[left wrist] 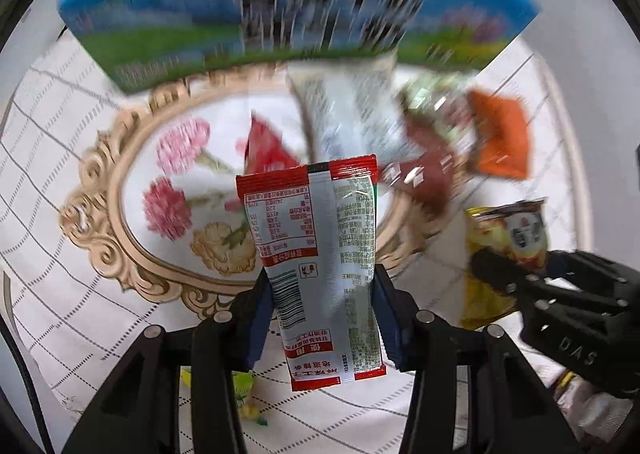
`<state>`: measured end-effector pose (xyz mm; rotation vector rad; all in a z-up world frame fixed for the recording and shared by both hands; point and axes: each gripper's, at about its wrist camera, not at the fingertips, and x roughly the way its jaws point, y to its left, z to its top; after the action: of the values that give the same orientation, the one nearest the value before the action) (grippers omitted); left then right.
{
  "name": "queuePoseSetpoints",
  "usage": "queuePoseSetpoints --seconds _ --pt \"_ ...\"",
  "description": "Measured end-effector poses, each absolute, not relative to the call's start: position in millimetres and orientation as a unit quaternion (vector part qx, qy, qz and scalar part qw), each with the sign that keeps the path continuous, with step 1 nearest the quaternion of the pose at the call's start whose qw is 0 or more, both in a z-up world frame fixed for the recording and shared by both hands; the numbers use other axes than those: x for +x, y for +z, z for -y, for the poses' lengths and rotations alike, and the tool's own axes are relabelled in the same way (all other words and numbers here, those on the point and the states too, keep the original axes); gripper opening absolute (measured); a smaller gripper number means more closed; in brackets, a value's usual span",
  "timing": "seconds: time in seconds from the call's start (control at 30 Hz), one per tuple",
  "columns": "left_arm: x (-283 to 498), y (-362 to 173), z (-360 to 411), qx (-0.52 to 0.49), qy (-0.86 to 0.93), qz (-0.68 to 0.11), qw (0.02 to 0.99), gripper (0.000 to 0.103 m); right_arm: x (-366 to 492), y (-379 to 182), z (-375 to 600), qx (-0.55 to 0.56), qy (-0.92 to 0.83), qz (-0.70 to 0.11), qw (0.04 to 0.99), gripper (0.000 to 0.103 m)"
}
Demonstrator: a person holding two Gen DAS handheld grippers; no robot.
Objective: Organize snacks
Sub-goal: 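Carry both packs into the box and open both tools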
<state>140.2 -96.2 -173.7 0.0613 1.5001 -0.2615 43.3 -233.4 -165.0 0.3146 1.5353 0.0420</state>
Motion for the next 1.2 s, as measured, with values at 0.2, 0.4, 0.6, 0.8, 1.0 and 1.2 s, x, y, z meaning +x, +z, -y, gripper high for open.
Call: queuePoseSetpoints --seconds 0.2,0.4,0.6,0.8,1.0,1.2 --pt "192 -98 83 -0.024 -0.153 -0.641 0.752 0.043 69 -71 240 0.177 0.064 -0.624 0.758 0.046" --pt "269 -44 62 -0.013 -0.150 -0.597 0.788 0.044 137 1 234 0.173 0.080 -0.558 0.808 0.046" --pt "363 -58 48 0.009 -0.120 -0.617 0.777 0.044 227 12 205 0.167 0.078 -0.544 0.818 0.046" --pt "436 -124 30 0.026 -0.079 -0.690 0.719 0.044 280 -38 173 0.166 0.088 -0.588 0.787 0.046" --pt "441 -170 19 0.039 -0.055 -0.726 0.684 0.045 308 -97 144 0.163 0.098 -0.631 0.752 0.046" --pt "444 -191 10 0.009 -0.052 -0.742 0.669 0.057 321 -138 129 0.169 0.114 -0.673 0.711 0.067"
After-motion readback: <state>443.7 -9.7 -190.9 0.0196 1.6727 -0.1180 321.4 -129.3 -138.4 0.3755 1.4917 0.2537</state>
